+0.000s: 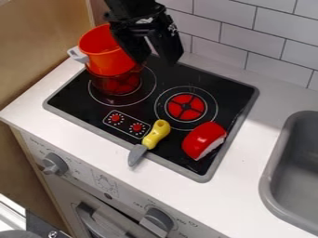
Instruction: Moved the orange pot on the right burner
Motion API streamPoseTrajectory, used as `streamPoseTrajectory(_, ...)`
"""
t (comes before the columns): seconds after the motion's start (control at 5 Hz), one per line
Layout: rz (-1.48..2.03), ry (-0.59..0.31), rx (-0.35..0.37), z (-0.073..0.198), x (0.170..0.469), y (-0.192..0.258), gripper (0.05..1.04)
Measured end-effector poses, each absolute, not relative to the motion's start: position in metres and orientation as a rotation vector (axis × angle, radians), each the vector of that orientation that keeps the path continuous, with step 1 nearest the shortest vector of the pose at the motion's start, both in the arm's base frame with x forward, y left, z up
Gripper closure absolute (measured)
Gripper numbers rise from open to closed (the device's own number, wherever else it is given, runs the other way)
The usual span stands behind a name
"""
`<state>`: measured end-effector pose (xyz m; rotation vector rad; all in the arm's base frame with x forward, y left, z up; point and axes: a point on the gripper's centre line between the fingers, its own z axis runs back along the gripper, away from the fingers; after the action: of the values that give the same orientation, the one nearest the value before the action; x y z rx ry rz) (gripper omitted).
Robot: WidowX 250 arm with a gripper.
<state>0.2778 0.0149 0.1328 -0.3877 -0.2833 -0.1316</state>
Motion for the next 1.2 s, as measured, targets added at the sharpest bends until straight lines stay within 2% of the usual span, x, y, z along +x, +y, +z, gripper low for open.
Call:
streamPoseTrajectory(0.2,-0.125,-0.256,-0.39,0.126,0.276,0.015,0.084)
streamPoseTrajectory(0.4,-0.052,-0.156,-0.236,0.138,0.281,0.045,0.084)
streamPoseTrajectory(0.6,0.007,-0.129,-0.057,0.152,0.285,0.069,0.084)
streamPoseTrajectory(0.8,0.019,-0.111,0.04,0.16,0.29,0.082,0.084)
streamPoseTrajectory(1.0,-0.009,-0.107,0.043,0.158,0.29,0.084,0.084)
streamPoseTrajectory(1.2,-0.024,-0.105,0.004,0.142,0.299,0.084,0.084)
